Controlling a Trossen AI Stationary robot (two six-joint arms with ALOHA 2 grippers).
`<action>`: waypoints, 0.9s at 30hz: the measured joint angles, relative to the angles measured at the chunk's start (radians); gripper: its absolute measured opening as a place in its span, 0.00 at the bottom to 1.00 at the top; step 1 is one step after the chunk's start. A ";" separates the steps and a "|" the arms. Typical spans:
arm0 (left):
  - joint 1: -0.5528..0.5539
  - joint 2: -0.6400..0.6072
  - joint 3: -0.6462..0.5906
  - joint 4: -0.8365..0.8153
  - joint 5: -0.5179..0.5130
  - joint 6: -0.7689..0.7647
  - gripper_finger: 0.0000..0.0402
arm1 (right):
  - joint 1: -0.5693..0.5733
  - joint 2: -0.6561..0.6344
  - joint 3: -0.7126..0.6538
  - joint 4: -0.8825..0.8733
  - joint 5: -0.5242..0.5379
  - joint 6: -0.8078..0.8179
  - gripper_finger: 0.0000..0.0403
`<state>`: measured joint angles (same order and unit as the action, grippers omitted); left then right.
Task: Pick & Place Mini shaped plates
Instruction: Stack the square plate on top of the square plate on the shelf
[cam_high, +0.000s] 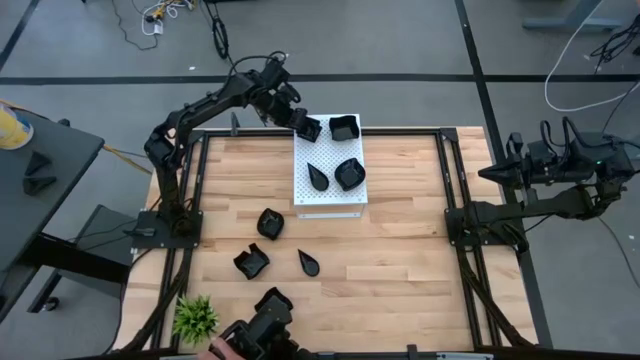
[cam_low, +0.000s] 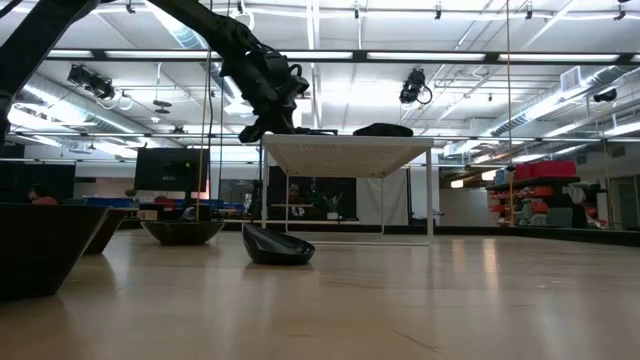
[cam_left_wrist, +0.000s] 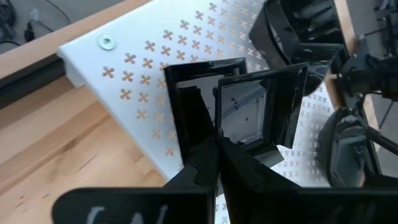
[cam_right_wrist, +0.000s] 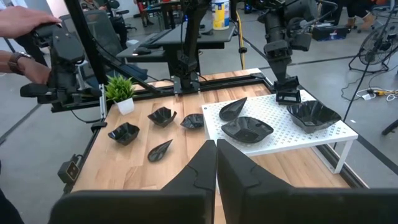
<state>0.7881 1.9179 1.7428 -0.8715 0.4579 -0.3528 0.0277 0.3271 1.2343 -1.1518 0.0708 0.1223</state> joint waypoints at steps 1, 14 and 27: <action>0.000 0.000 0.000 0.000 0.010 0.005 0.04 | 0.000 0.000 0.000 0.000 0.000 0.000 0.05; 0.000 0.000 0.000 0.000 0.017 0.024 0.04 | 0.000 0.000 0.000 0.000 0.000 0.000 0.05; 0.001 0.000 0.000 -0.001 -0.008 0.024 0.05 | 0.000 0.000 0.000 0.000 0.000 0.000 0.05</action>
<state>0.7891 1.9179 1.7428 -0.8725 0.4501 -0.3290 0.0277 0.3271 1.2343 -1.1515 0.0707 0.1223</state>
